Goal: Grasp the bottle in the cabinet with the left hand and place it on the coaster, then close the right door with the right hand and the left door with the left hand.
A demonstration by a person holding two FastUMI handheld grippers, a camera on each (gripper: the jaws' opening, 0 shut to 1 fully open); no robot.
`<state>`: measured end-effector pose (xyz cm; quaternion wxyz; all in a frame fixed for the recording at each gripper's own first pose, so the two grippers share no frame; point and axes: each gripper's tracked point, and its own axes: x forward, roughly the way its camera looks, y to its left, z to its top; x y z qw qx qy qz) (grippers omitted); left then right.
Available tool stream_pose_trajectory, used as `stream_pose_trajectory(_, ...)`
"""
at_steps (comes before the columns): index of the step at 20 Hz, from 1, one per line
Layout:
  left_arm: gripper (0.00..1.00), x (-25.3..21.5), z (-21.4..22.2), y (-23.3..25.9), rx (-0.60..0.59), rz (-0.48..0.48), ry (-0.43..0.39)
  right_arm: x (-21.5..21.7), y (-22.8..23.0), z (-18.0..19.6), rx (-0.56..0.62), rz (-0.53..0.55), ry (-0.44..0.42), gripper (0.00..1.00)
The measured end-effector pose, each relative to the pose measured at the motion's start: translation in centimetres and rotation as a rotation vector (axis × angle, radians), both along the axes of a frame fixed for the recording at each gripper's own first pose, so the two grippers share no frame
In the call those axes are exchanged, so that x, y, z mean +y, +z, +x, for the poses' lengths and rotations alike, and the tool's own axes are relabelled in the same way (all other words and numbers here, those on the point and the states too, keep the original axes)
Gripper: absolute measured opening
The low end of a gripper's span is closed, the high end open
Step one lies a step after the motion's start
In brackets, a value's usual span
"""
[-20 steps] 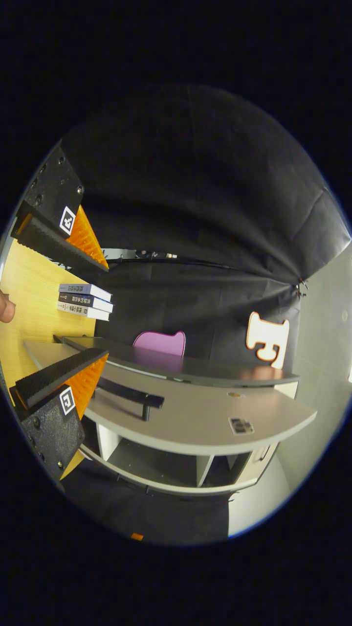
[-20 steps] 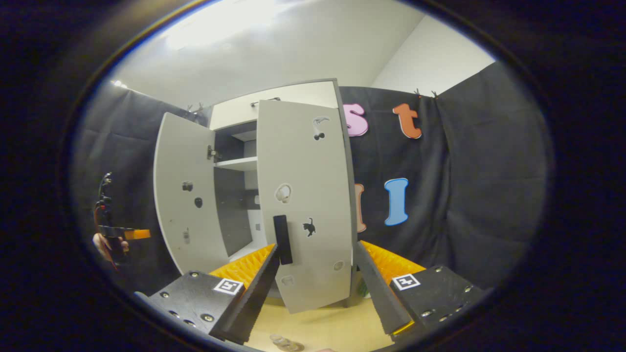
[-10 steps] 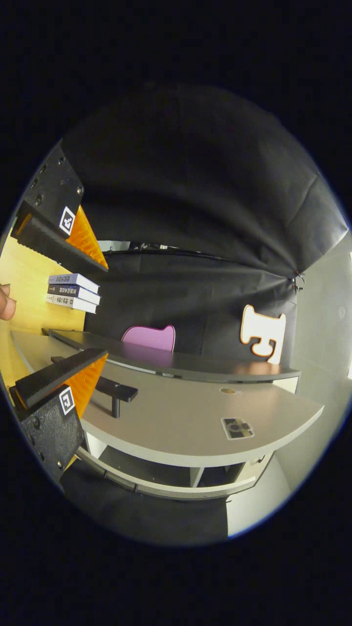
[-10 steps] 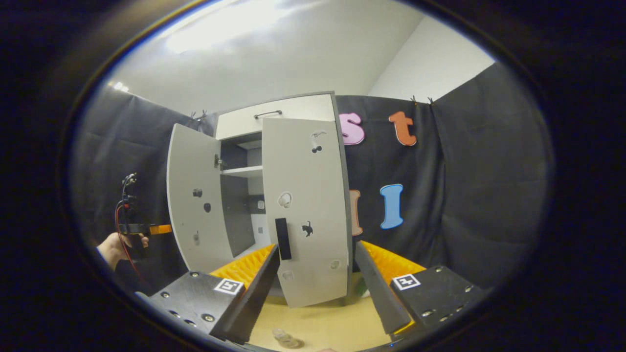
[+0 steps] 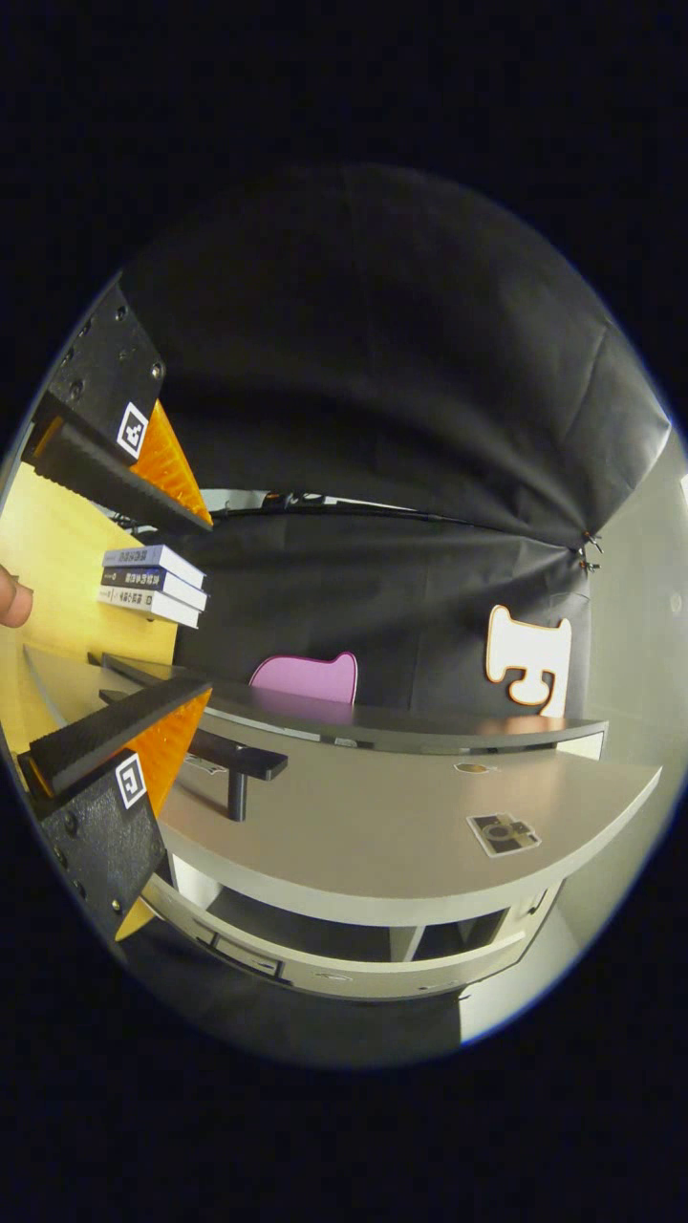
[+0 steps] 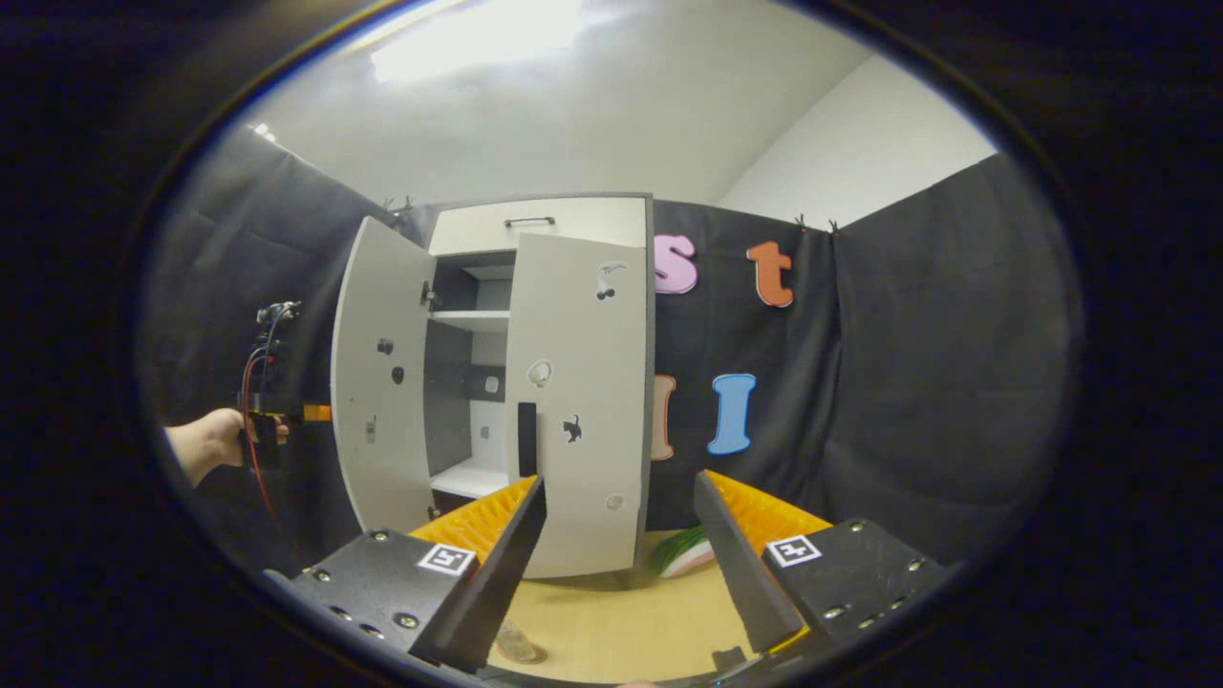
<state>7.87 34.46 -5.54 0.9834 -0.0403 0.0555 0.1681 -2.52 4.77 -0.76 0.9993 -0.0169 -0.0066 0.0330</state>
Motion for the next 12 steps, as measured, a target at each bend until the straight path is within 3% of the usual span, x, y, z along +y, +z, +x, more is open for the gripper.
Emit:
stream_pose_trajectory(9,0.91,-0.6,0.0,-0.1,0.007,-0.027,0.003,-0.3,-0.2,0.9,0.021,0.039,-0.009,0.95)
stream_pose_trajectory(10,0.95,-1.2,0.1,-0.1,0.013,-0.028,-0.016,-0.3,-0.3,0.9,0.021,0.044,-0.007,0.95)
stream_pose_trajectory(11,0.91,-2.0,0.2,0.0,0.011,-0.027,-0.039,-0.3,-0.2,1.0,0.024,0.046,-0.004,0.95)
stream_pose_trajectory(12,0.95,-2.6,0.3,0.0,0.009,-0.031,-0.058,-0.4,-0.3,1.2,0.025,0.045,-0.003,0.95)
